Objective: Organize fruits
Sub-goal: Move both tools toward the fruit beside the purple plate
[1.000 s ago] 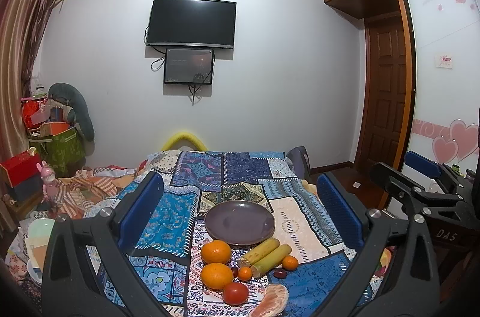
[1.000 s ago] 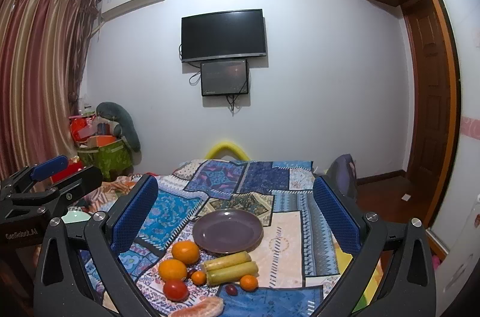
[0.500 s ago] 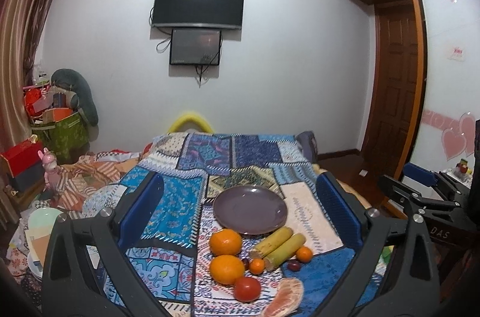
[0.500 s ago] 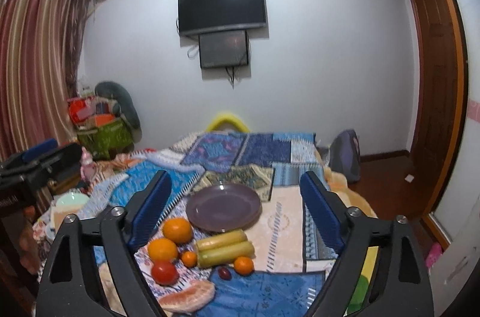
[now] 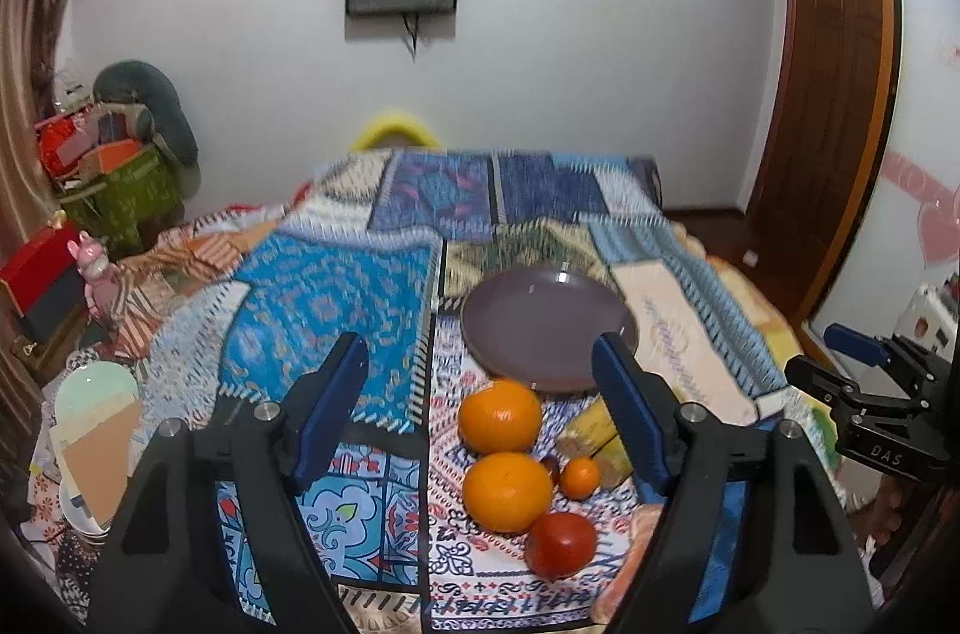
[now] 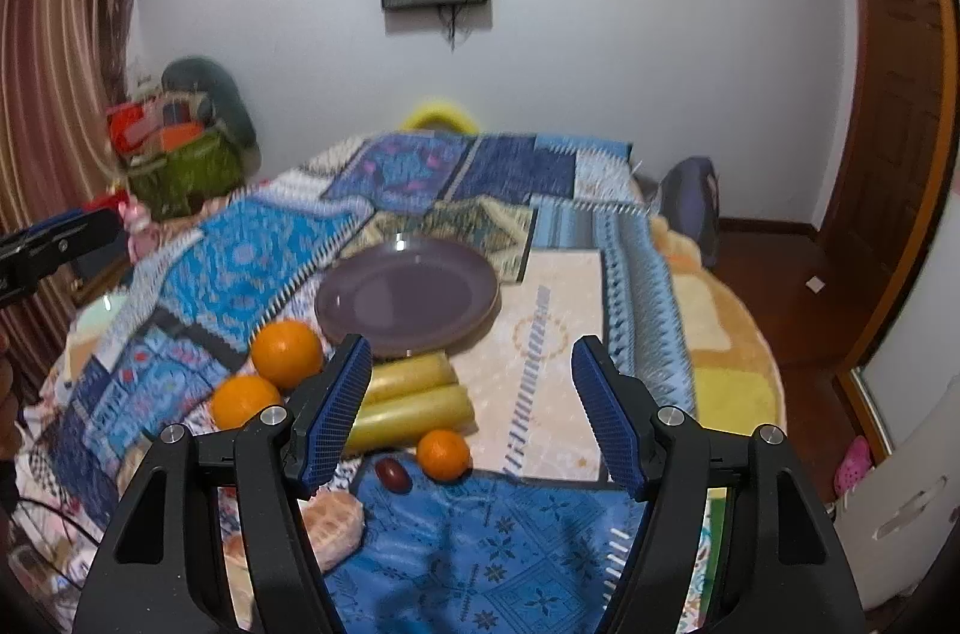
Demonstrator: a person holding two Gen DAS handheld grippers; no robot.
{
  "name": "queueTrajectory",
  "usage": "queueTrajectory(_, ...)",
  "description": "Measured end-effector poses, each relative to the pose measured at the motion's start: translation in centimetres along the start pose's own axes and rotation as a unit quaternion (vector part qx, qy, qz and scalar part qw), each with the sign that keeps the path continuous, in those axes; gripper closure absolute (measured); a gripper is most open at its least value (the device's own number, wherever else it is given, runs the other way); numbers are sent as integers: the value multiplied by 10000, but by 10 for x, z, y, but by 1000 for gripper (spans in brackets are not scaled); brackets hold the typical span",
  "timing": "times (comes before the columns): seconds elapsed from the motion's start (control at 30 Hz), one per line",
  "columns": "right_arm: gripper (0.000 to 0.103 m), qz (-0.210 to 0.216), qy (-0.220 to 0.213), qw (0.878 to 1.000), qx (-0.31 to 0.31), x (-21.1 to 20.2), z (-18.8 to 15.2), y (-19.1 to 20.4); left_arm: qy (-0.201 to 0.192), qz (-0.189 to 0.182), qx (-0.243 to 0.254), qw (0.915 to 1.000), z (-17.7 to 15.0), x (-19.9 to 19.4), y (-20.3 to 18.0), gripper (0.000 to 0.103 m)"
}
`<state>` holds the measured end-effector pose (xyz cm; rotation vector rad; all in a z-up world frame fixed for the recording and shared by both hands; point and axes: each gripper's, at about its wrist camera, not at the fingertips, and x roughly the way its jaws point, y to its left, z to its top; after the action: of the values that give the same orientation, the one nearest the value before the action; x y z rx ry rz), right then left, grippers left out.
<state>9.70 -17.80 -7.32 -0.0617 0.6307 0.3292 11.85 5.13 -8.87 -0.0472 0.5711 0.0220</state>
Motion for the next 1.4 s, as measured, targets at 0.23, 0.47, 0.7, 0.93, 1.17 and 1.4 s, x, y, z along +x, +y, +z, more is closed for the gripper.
queueTrajectory(0.23,30,186,584,9980,-183,39,-6,5,698,-129,96,9974,-11,51,5,26)
queueTrajectory(0.47,19,359,948,9941,-389,73,-12,15,1313,-131,145,9912,-21,95,8,24)
queueTrajectory(0.7,8,548,1311,9881,-585,101,-20,30,1640,-135,152,9862,-31,127,8,11)
queueTrajectory(0.93,7,693,1590,9811,-855,121,-28,47,1899,-88,257,9814,-40,150,6,8)
queueTrajectory(1.17,8,704,1623,9811,-782,128,-28,35,2061,-151,352,9778,-45,165,-1,8)
queueTrajectory(1.4,13,436,1574,9852,-513,131,-21,6,2068,-236,401,9773,-47,172,-7,8)
